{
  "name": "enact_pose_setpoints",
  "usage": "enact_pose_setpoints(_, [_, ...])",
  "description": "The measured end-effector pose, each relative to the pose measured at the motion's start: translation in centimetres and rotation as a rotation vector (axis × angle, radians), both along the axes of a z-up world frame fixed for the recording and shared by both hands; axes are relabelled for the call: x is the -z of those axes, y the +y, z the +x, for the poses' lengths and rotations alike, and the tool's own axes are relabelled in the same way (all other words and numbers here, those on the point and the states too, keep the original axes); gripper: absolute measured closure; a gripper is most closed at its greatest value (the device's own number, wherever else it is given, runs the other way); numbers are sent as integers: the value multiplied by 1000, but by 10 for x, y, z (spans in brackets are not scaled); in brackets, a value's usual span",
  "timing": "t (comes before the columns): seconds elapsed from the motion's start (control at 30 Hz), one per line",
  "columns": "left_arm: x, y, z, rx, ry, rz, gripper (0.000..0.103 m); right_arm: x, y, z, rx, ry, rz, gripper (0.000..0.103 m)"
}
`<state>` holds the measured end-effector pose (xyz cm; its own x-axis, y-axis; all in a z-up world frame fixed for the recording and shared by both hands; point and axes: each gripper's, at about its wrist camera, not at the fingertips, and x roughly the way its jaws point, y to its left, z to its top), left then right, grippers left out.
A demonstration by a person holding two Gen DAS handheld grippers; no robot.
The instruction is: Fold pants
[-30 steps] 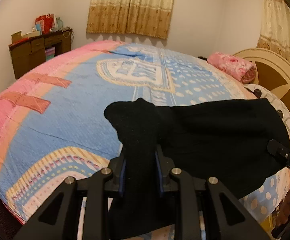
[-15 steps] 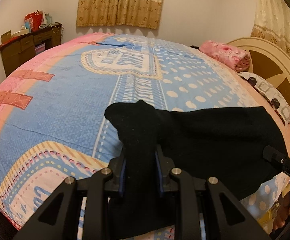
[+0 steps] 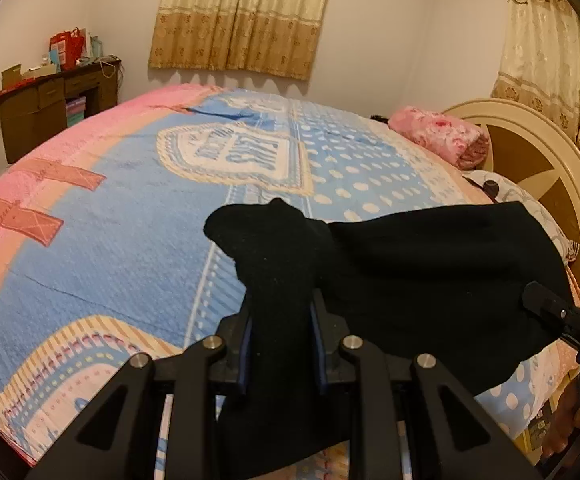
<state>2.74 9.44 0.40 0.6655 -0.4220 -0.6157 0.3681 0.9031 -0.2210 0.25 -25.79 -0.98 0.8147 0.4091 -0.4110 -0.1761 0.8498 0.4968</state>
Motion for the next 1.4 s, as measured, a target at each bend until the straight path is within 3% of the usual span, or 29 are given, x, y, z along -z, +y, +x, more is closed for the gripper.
enact_pose_setpoints(0.3, [-16,44,30,-156,-51,-4,78,-18,29,61,-98,-46,1,73])
enact_pose_setpoints(0.63, [-9,93,73,-355,-55,25,78,-16,90,149,-211,-64,-20,73])
enact_pose_setpoints(1.4, [7,108,153,-501,-77,101,78,9,130,252,-214,-40,-63,73])
